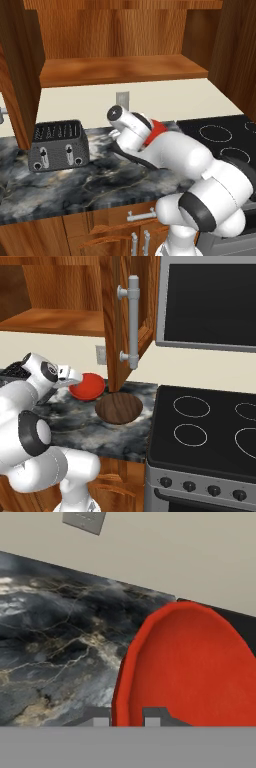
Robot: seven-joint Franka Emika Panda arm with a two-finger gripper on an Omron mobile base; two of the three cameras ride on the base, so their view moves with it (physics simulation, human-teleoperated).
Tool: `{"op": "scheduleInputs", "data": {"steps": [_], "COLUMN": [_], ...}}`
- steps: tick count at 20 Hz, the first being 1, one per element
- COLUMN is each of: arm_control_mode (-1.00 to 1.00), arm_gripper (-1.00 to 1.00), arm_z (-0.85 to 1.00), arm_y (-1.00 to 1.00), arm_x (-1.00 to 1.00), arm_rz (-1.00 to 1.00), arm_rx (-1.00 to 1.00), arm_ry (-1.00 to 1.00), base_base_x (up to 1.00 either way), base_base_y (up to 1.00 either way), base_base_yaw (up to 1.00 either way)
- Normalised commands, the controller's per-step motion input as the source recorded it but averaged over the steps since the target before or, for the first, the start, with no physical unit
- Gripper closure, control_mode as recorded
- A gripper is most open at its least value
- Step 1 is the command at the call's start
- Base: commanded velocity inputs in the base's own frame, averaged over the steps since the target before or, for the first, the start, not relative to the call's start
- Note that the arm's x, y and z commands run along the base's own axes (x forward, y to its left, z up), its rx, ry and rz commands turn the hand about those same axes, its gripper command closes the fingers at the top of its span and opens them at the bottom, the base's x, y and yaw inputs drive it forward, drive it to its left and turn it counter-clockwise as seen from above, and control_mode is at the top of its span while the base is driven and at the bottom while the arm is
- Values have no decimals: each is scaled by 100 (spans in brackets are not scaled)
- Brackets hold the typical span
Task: Pick up the bowls on the counter and stack them on top of one another in the open cabinet. Place the smaller bowl on top of the larger bowl.
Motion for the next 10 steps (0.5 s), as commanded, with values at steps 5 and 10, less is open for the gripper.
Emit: {"op": "scheduleInputs", "data": {"steps": [5, 10], "arm_control_mode": [-100, -100], "arm_gripper": [100, 100], "arm_z": [6, 0], "arm_y": [-14, -22], "arm_x": [-18, -25], "arm_rz": [0, 0], "arm_rx": [-2, -3], "arm_ry": [0, 3], "base_base_x": [0, 0], "base_base_y": [0, 0], "base_base_yaw": [0, 0]}}
